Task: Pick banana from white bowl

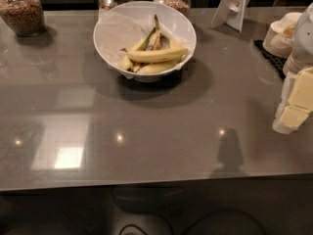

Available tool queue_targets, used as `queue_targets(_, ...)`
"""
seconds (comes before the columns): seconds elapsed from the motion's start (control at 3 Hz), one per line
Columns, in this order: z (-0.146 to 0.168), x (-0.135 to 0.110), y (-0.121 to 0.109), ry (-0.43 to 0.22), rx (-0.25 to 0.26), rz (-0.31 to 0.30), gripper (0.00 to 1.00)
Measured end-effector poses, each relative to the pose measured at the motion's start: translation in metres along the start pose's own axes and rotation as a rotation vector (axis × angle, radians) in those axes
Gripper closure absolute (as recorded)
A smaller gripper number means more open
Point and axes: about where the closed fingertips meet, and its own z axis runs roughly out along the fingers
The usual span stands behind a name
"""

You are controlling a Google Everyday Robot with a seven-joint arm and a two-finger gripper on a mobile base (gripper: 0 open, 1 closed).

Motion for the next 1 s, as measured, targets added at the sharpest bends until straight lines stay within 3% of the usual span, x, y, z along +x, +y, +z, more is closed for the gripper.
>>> queue_targets(0.33, 0.000, 0.000, 0.000, 0.000, 0.000, 0.000, 0.00)
queue_targets(0.67, -0.001, -0.009, -0.009, -0.048, 0.027, -0.003, 0.00)
queue_targets(1.0, 0.007, -0.038, -0.034, -0.167, 0.061, -0.016, 0.00)
